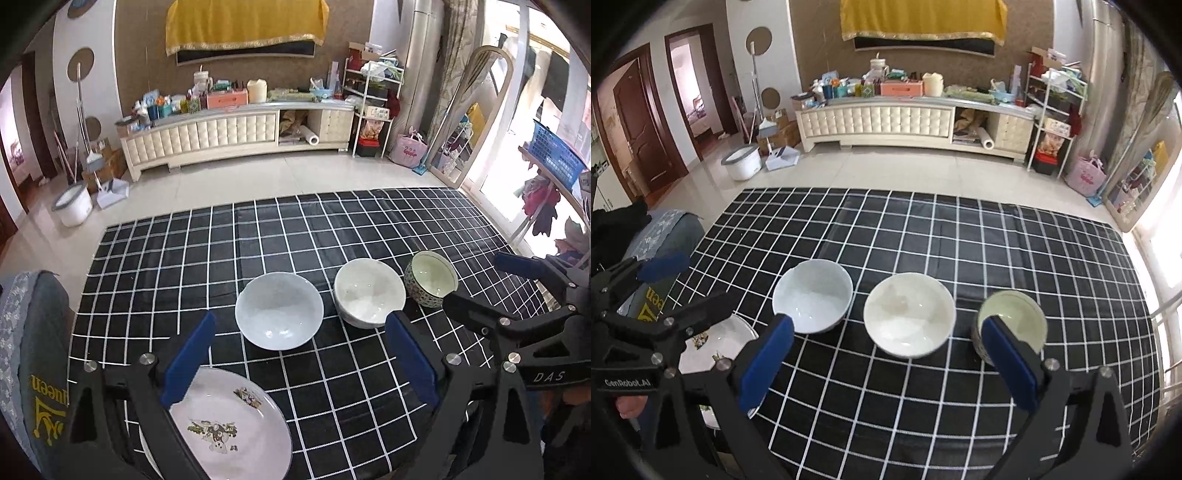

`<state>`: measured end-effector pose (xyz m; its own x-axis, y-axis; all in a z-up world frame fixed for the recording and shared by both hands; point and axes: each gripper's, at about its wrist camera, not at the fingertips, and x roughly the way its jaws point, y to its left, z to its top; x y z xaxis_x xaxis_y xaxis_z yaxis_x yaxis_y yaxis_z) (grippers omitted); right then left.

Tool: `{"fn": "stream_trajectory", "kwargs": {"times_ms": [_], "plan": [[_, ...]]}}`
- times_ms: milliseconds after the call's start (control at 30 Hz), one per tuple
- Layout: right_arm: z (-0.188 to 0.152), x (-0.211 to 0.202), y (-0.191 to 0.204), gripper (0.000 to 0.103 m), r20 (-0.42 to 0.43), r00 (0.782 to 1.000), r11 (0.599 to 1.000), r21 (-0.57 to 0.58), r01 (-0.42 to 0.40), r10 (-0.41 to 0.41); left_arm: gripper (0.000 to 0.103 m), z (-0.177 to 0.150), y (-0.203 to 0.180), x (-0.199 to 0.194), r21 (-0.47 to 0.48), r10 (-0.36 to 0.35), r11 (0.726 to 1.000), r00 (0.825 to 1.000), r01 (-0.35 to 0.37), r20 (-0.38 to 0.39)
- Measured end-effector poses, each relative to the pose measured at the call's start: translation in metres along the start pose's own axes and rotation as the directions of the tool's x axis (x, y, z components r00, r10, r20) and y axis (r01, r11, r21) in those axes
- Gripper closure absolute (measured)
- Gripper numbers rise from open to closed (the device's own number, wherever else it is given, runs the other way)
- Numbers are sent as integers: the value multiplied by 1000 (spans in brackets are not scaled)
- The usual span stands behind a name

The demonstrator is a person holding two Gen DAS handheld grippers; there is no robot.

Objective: Organize plates and bowls
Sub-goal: 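Move both grippers to the rim of the red-logo white bowl, then close both grippers on the rim of the red-logo white bowl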

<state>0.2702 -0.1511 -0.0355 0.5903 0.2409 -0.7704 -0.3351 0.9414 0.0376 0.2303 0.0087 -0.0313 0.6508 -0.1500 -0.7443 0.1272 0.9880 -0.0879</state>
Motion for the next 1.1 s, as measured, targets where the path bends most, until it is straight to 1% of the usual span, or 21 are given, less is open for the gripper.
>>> {"fn": "stream_trajectory", "kwargs": {"times_ms": [100,200,367,533,633,700,767,867,900,967,1000,1033,1067,1100], "plan": [[7,23,2,1,-31,1000,1000,0,-3,3,11,3,12,15,-24,6,1000,1000,-6,-15],[13,39,3,1,-34,999,1000,0,-14,14,11,4,25,35,-40,5,999,999,-6,-42],[20,68,9,1,-73,997,999,-10,-37,36,11,4,43,65,-65,14,998,997,-20,-80],[25,91,18,1,-94,995,998,-36,-45,42,11,6,60,90,-85,32,995,993,-42,-116],[27,103,22,3,-107,993,997,-56,-55,49,11,4,71,104,-101,28,994,989,-43,-145],[28,110,23,8,-121,991,996,-66,-67,59,11,2,79,114,-124,15,992,985,-37,-170],[30,120,24,27,-142,988,995,-72,-73,62,11,0,85,122,-140,6,990,983,-32,-183],[29,132,23,40,-170,984,993,-90,-70,53,11,-3,92,131,-162,-11,987,980,-22,-197],[28,136,24,42,-181,982,992,-95,-81,63,12,-4,94,134,-170,-18,985,979,-18,-204],[27,142,26,49,-203,977,990,-107,-93,70,26,-6,97,140,-174,-25,985,976,-14,-217],[27,143,27,50,-208,976,989,-114,-95,70,32,-6,96,143,-171,-31,985,974,-9,-226],[26,145,29,52,-214,974,987,-128,-98,69,35,-8,95,147,-168,-39,986,970,-2,-241],[26,146,31,53,-217,973,985,-136,-103,71,43,-10,95,150,-167,-49,986,966,6,-255],[25,148,32,53,-222,972,984,-141,-106,73,48,-12,95,153,-168,-56,986,962,11,-266]]}}
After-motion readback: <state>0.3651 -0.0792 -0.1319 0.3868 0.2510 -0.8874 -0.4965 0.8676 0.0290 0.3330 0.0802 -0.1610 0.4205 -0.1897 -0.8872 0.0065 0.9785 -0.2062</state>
